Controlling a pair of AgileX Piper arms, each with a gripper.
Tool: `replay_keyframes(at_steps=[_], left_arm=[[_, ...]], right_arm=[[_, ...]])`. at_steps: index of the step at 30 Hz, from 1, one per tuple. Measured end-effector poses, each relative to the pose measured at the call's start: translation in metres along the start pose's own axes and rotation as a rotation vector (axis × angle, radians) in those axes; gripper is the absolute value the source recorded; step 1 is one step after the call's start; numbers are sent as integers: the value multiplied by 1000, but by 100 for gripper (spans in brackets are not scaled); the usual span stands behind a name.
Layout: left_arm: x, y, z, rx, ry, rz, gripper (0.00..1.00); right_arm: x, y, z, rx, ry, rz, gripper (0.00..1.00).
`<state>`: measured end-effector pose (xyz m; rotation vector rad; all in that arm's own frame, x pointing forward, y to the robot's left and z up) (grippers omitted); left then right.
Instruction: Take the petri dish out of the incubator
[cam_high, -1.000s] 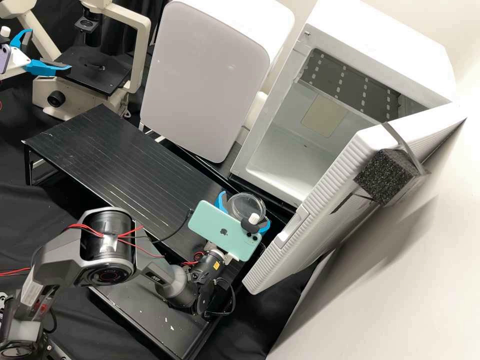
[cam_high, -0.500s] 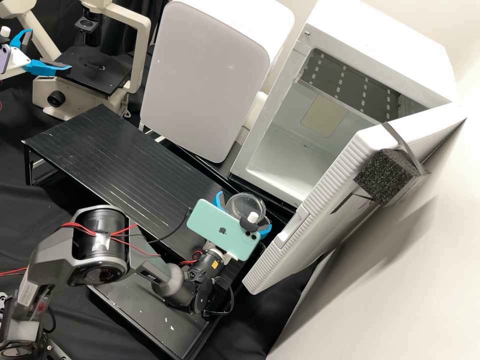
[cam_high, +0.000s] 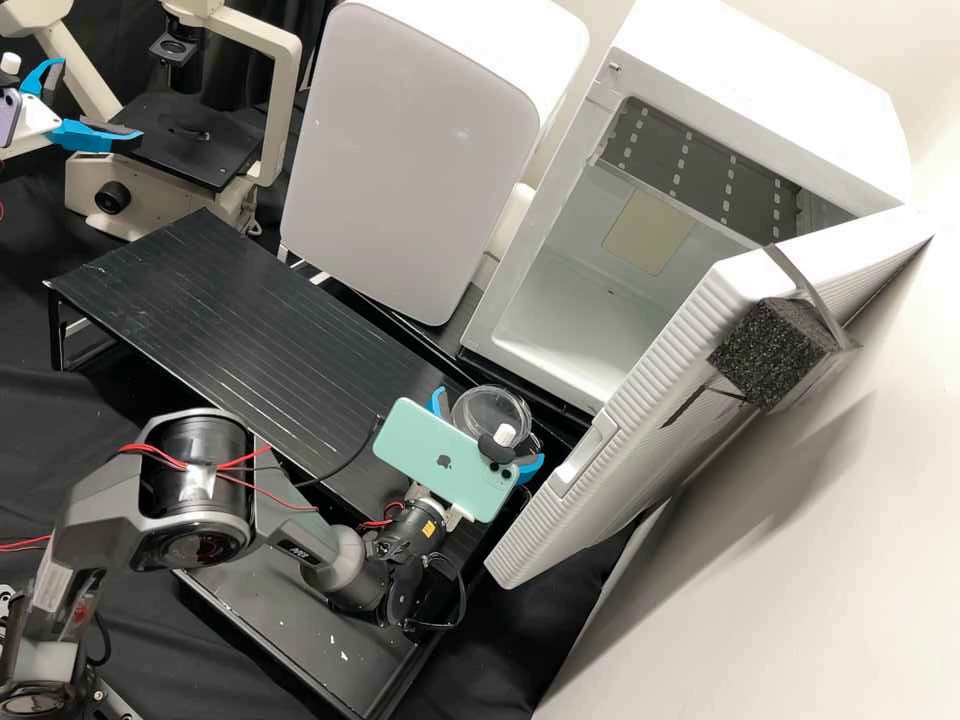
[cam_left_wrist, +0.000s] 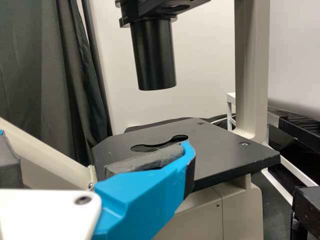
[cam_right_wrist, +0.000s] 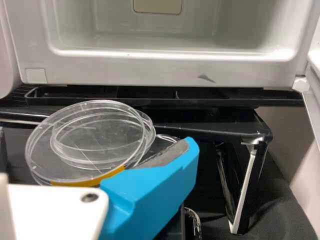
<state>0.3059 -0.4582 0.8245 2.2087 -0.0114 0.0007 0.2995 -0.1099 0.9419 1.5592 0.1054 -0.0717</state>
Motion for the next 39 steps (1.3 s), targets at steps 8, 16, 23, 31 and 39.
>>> replay_keyframes(at_steps=[8, 16, 23, 31, 39], left_arm=[[0, 0, 0, 0, 0, 0, 100], [0, 0, 0, 0, 0, 0, 100], [0, 0, 0, 0, 0, 0, 100], [0, 0, 0, 0, 0, 0, 100], [0, 0, 0, 0, 0, 0, 100]], right_arm=[[11, -3, 0, -4, 10, -18, 0], [22, -3, 3, 5, 1, -13, 0], [33, -3, 4, 10, 0, -9, 0], [37, -1, 3, 8, -4, 0, 100], [37, -1, 3, 8, -3, -2, 100]])
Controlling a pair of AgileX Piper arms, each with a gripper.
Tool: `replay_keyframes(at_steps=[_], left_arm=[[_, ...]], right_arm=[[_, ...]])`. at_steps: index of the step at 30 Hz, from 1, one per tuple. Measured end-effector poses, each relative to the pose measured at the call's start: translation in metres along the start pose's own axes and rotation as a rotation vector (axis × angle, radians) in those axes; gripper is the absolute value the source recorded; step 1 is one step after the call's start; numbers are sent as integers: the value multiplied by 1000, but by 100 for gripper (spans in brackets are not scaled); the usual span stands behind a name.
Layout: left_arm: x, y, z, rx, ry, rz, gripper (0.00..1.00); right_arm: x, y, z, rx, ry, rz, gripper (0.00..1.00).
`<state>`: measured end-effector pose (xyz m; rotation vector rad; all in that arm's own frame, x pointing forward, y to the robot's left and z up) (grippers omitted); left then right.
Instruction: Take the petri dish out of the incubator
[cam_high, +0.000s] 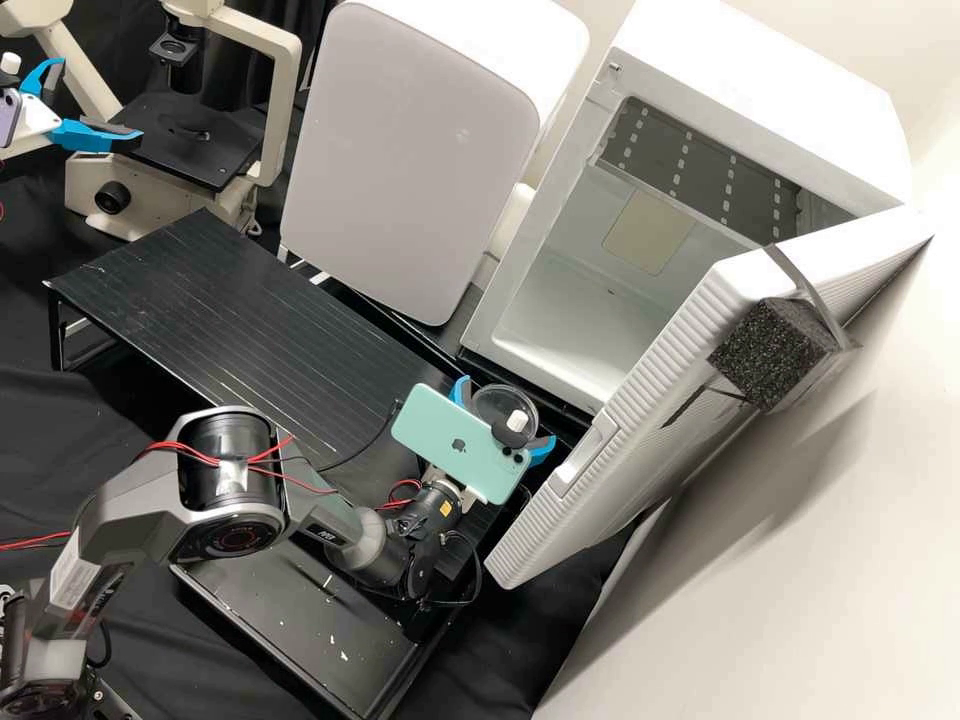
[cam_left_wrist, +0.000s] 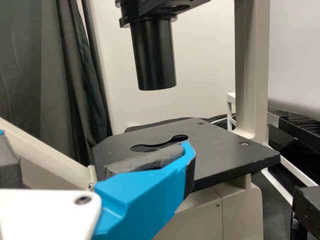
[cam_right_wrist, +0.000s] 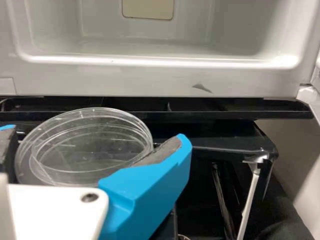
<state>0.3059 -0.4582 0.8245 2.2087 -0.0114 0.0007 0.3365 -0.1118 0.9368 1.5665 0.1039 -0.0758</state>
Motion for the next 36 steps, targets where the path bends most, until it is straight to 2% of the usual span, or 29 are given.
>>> replay_keyframes(at_steps=[11, 24, 36], left_arm=[[0, 0, 0, 0, 0, 0, 100], [0, 0, 0, 0, 0, 0, 100], [0, 0, 0, 0, 0, 0, 100]], right_arm=[[0, 0, 0, -1, 0, -2, 100], [-19, -4, -4, 18, -22, 6, 100], [-15, -7, -8, 28, -31, 6, 100]])
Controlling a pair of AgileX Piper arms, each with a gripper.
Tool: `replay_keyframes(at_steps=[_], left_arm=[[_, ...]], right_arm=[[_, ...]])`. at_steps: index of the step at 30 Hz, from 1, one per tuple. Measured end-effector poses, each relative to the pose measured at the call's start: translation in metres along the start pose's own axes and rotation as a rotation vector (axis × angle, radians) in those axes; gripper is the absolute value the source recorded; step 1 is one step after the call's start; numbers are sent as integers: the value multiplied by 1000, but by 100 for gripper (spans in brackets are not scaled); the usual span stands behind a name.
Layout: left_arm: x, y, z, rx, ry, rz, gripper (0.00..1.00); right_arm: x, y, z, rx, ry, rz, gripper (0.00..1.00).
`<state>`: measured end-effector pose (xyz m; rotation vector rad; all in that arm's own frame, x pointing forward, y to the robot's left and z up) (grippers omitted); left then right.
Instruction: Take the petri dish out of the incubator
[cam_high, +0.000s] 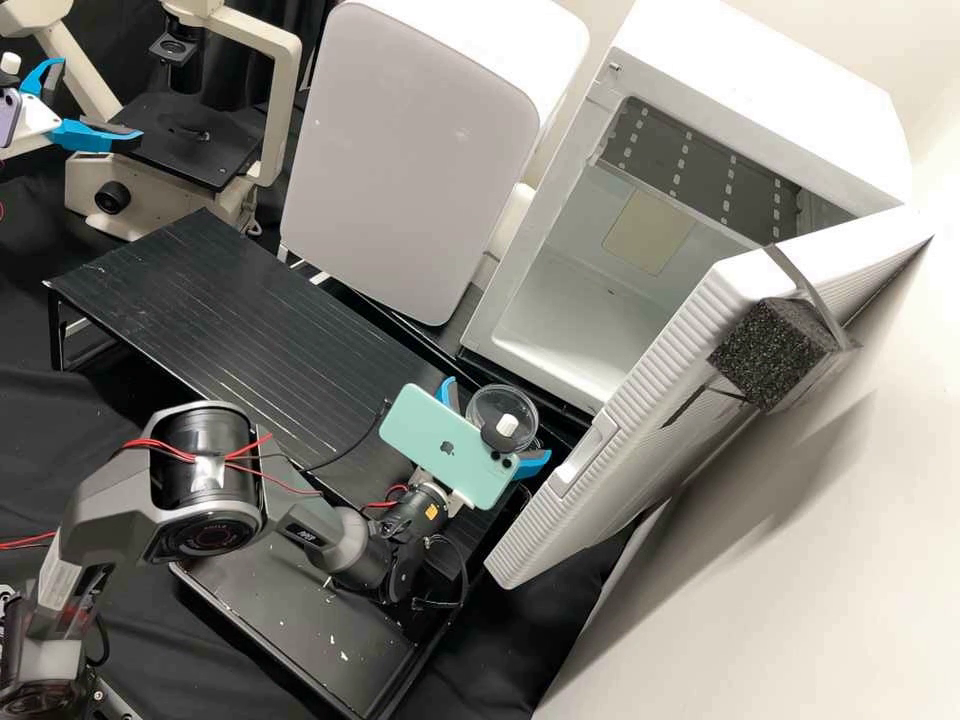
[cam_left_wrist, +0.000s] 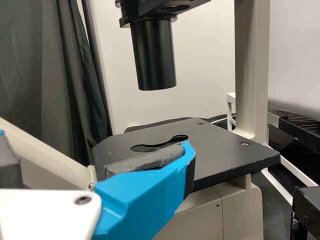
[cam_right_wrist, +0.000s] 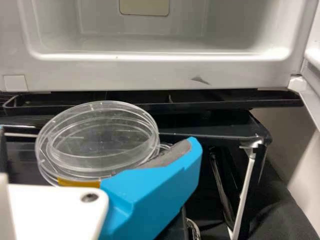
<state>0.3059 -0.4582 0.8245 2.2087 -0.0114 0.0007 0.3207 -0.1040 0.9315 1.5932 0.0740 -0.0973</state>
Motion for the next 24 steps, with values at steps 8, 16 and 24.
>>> replay_keyframes(at_steps=[8, 16, 24], left_arm=[[0, 0, 0, 0, 0, 0, 100], [0, 0, 0, 0, 0, 0, 100], [0, 0, 0, 0, 0, 0, 100]], right_arm=[[6, -6, -2, 16, -31, -9, 100], [-2, -9, -6, 66, -50, 34, 100], [-30, -16, -24, 104, 48, 90, 100]])
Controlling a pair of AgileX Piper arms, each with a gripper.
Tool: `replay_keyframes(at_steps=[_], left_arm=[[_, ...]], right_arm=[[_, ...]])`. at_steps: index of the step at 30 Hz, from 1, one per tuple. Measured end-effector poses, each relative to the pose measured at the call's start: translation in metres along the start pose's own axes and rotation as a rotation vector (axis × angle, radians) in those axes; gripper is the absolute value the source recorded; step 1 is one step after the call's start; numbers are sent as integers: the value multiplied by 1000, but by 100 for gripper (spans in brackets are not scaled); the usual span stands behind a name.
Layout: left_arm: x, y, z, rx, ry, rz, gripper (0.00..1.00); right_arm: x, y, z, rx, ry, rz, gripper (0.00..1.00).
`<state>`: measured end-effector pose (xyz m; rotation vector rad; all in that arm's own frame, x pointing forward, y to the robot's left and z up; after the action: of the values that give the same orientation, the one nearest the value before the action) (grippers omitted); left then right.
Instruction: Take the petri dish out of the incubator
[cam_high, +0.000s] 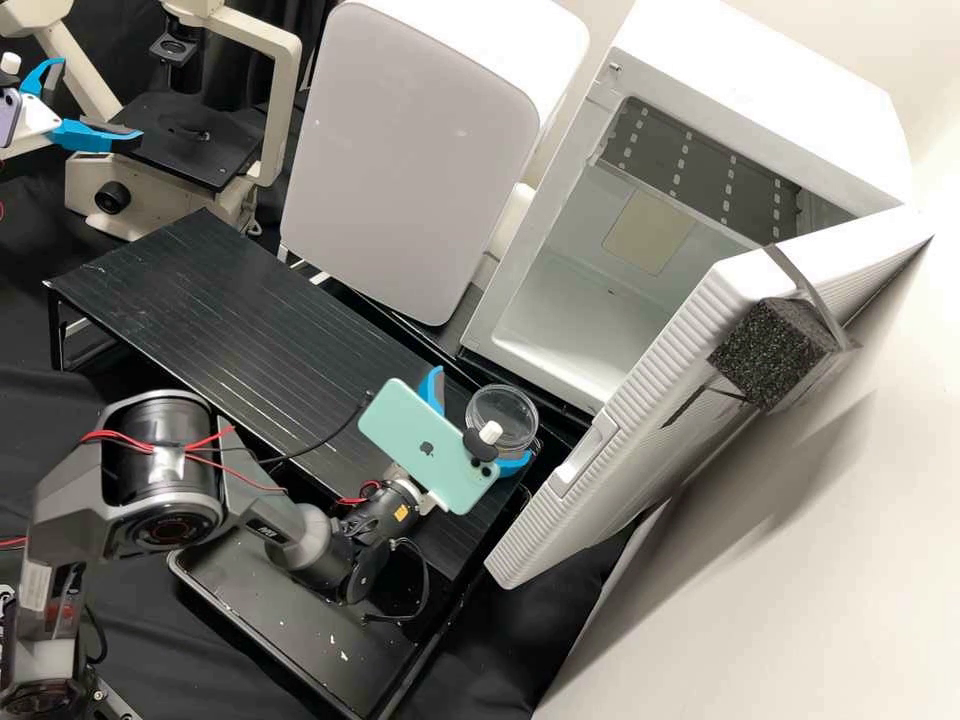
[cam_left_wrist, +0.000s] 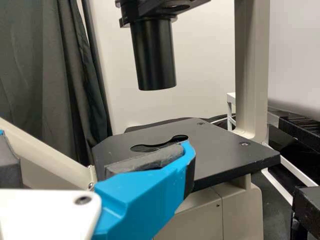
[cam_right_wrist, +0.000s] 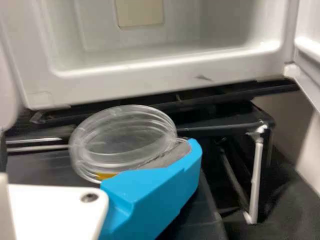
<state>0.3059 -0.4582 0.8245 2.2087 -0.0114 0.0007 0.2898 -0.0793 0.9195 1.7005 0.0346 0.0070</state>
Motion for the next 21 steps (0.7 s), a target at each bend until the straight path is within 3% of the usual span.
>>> replay_keyframes(at_steps=[2, 5, 7, 9, 13, 21], left_arm=[[0, 0, 0, 0, 0, 0, 100], [0, 0, 0, 0, 0, 0, 100], [0, 0, 0, 0, 0, 0, 100], [0, 0, 0, 0, 0, 0, 100], [0, 0, 0, 0, 0, 0, 100], [0, 0, 0, 0, 0, 0, 100]], right_arm=[[-5, -1, -3, -10, 15, 9, 100], [-17, -1, -5, -61, 2, 61, 100], [-26, 1, -6, -105, -24, 125, 100], [-40, 6, -9, -123, -71, 223, 100], [-60, 9, -14, -94, -113, 340, 100], [-72, -4, -23, -57, -122, 357, 100]])
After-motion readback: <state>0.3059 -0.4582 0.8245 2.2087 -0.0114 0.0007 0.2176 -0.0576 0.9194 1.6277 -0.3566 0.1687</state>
